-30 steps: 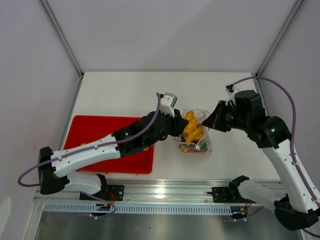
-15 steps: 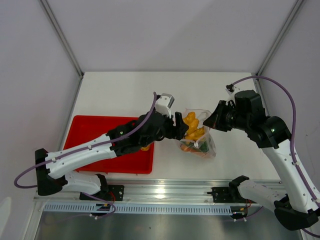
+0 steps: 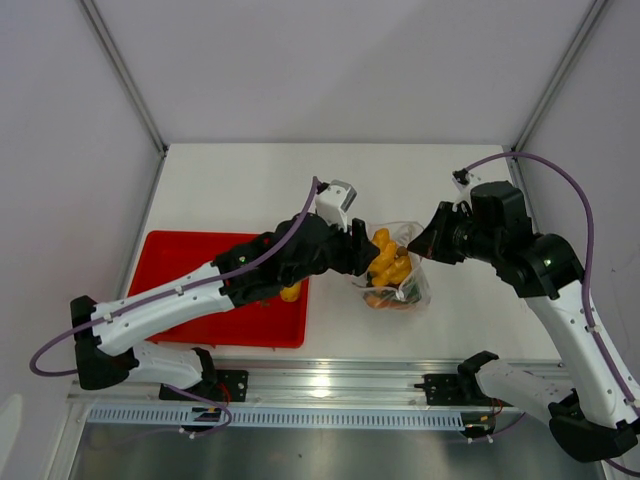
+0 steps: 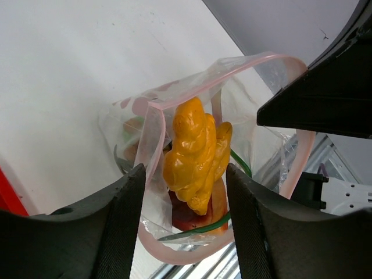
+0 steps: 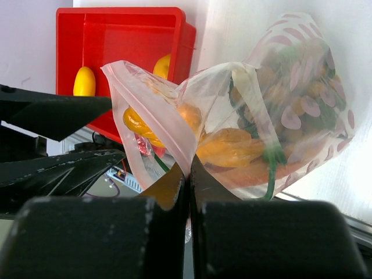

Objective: Place the food in the zip-top bag and seal the zipper
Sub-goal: Place the fake vegetable in the zipper food storage bag.

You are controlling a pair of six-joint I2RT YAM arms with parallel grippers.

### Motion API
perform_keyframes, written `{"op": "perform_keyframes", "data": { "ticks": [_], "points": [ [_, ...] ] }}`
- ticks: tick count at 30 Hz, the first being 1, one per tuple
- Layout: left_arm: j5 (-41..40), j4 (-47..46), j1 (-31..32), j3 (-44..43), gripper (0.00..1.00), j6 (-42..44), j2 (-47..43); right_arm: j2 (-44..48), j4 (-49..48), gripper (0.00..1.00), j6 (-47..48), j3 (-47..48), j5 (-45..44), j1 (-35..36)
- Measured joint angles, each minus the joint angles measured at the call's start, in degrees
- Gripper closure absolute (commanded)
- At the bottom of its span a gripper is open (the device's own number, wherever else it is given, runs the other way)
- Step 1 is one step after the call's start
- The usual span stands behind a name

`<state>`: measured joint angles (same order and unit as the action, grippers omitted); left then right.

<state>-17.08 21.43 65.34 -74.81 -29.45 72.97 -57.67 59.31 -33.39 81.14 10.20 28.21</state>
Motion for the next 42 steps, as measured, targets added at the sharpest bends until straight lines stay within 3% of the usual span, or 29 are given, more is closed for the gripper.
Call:
{"op": "perform_keyframes", "data": {
  "ticks": [13, 18, 23, 27, 34, 42],
  "points": [
    [5.60, -0.11, -0.07, 0.00, 0.54, -0.61, 3.96, 0.37, 0.22, 1.00, 0.00, 0.00, 0.42, 0.00],
    [5.20, -1.20, -0.07, 2.19, 0.52, -1.20, 3.41, 0.37, 0.31, 1.00, 0.07, 0.00, 0.39, 0.00],
    [2.84, -1.18, -0.07, 3.98, 0.41, -2.05, -0.02, 0.37, 0.31, 1.00, 0.39, 0.00, 0.42, 0.00],
    [1.14, -1.27, 0.00, 5.64, 0.41, -2.03, -4.22, 0.37, 0.31, 1.00, 0.44, 0.00, 0.48, 0.00],
    [3.19, -1.68, 0.44, 5.81, 0.53, -0.85, -6.45, 0.37, 0.31, 1.00, 0.52, 0.00, 0.81, 0.00],
    [6.84, -2.71, 1.68, 6.01, 0.56, -0.52, -6.25, 0.37, 0.31, 1.00, 0.63, 0.00, 0.81, 0.00]
  ]
}}
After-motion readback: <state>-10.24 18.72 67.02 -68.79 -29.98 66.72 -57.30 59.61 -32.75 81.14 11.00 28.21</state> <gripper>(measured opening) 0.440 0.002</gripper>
